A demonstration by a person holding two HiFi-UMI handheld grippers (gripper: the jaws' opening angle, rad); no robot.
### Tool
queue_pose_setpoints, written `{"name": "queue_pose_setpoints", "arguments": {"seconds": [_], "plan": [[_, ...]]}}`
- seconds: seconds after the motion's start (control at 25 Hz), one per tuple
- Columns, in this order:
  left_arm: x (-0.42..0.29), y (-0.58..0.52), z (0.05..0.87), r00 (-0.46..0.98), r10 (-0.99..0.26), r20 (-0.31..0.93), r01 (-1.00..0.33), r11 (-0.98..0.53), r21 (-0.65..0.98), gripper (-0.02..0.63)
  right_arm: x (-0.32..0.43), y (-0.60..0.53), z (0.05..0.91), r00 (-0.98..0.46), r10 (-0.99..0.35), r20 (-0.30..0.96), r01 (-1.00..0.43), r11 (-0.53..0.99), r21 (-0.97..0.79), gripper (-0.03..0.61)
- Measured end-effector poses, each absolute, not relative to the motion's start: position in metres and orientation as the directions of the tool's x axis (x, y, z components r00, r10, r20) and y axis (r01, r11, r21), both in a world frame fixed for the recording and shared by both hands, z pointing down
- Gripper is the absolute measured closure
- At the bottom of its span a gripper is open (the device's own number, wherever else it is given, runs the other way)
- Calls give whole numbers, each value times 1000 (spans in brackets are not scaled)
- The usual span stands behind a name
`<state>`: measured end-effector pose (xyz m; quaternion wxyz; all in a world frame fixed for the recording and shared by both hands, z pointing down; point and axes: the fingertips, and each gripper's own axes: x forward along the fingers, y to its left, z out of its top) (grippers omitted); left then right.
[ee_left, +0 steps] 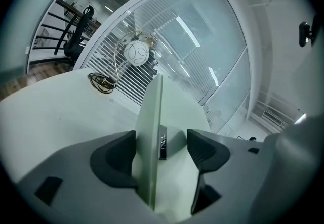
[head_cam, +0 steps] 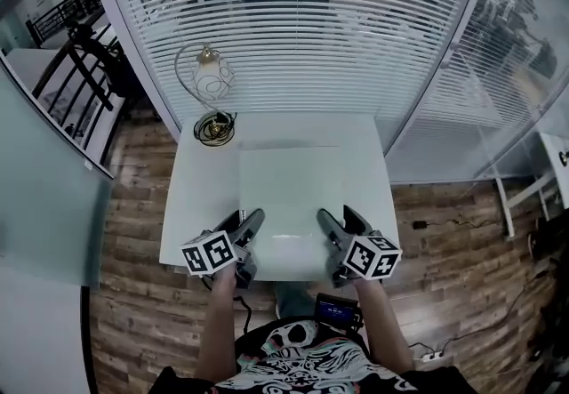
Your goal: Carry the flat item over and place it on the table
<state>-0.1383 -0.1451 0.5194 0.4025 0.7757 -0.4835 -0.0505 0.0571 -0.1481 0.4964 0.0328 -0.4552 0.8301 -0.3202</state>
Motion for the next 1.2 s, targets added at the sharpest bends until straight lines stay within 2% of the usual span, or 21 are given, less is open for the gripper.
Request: {"name": "queue_pose_setpoints", "arguments": {"seconds": [1.2], "plan": [[-138, -175, 569, 538, -741, 401, -686, -109, 719, 307, 49, -187, 545, -583, -736, 343, -748, 322, -580, 291]]}}
